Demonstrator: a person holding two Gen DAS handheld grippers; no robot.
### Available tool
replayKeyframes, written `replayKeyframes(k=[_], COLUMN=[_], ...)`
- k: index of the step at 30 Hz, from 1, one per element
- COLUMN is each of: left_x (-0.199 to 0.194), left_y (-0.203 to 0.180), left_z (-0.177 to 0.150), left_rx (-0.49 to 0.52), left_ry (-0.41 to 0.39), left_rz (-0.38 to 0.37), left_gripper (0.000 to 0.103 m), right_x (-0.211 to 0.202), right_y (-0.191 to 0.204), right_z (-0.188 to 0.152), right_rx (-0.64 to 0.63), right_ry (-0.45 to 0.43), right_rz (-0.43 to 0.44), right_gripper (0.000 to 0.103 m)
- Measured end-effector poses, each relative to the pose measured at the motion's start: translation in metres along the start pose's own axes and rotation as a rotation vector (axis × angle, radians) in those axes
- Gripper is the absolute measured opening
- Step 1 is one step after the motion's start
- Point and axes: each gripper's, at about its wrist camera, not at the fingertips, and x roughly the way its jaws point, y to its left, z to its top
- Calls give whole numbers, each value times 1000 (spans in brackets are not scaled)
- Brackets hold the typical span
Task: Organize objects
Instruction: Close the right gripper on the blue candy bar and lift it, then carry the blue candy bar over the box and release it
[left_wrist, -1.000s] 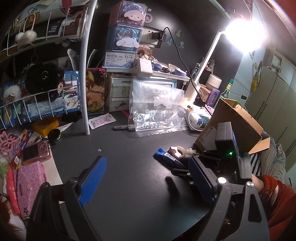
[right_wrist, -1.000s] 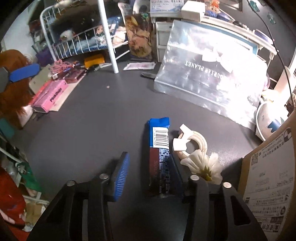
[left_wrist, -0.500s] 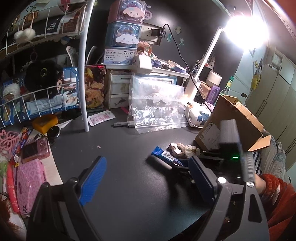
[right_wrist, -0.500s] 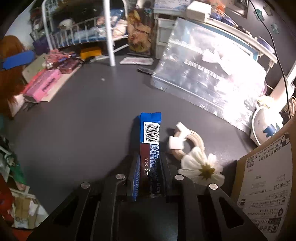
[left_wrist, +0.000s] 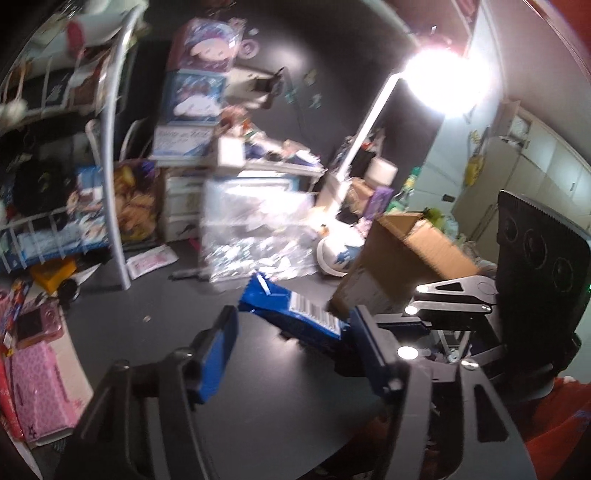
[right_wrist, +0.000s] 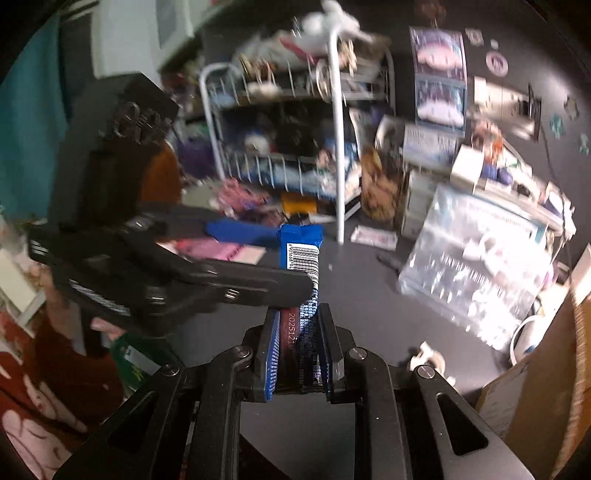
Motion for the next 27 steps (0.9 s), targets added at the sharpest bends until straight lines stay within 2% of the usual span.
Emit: replayKeyframes(k=[2, 4, 5, 15, 23, 27], left_x=[-1, 0, 3, 54, 120, 142], left_y=[-14, -27, -37, -117, -166, -179], left_z=[8, 17, 23, 67, 82, 83], left_rx=[18, 42, 58, 176, 248, 269], left_ry=[-17, -26, -28, -11, 106, 150], left_rz=[-18, -33, -41, -95, -152, -153], left_gripper=[51, 40, 39, 39, 39, 39], right_x=[-15, -30, -37, -103, -137, -142], right_y=[-3, -8, -11, -69, -131, -149], right_z=[2, 3, 2, -13, -44, -59], right_rx=[-9, -18, -21, 29, 144, 180], right_ry=[-23, -44, -51, -117, -77, -53], right_rz=[5, -7, -14, -111, -176, -191], right_gripper=[14, 14, 14, 14, 14, 14])
